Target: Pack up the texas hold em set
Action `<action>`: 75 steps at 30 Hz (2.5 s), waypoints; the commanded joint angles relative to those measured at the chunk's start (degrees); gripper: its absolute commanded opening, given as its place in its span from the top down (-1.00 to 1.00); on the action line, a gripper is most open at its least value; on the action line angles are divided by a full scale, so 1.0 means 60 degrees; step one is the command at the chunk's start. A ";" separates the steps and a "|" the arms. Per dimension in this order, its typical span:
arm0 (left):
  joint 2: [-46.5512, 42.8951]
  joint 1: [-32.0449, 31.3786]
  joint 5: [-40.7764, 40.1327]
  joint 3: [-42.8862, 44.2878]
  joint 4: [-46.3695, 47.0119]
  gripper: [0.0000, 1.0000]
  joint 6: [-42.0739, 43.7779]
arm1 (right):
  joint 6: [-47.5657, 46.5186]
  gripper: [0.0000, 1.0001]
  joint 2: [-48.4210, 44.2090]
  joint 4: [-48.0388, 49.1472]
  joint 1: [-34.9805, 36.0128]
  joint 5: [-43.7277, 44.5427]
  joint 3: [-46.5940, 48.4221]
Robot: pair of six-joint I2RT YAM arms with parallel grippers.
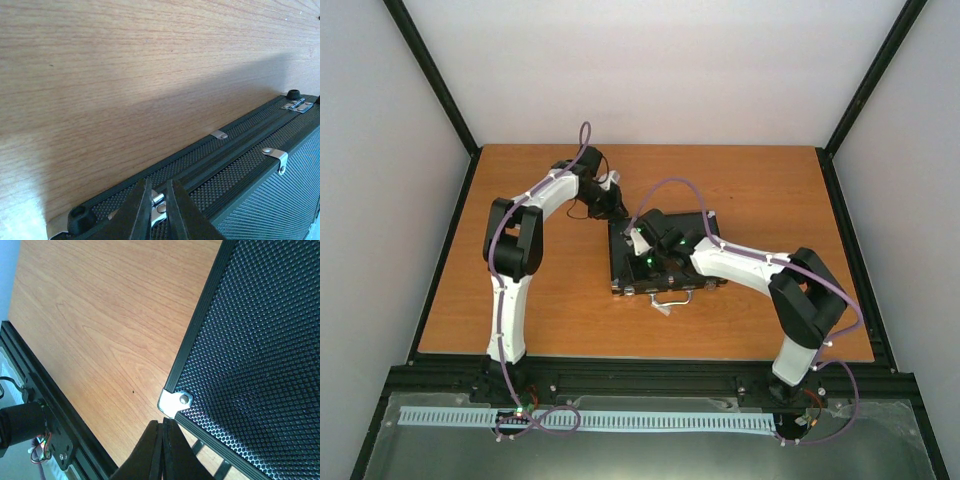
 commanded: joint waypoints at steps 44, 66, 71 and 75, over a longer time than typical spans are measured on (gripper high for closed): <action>-0.0038 0.0008 0.0545 -0.1124 0.0031 0.80 0.0806 | 0.2676 0.94 0.0747 -0.0486 0.0648 0.5285 -0.1288; -0.0096 0.0008 0.0609 -0.1686 0.0567 0.80 0.0231 | 0.3781 0.94 -0.3021 0.3484 0.1270 0.4471 -0.6203; 0.0010 0.0008 0.0560 -0.1426 0.0436 0.80 0.0216 | 0.3106 0.94 -0.2697 0.5456 0.1281 0.3975 -0.6487; 0.0199 0.0008 0.0522 -0.1180 0.0329 0.80 0.0233 | 0.2772 0.94 -0.2227 0.6854 0.1278 0.3711 -0.6546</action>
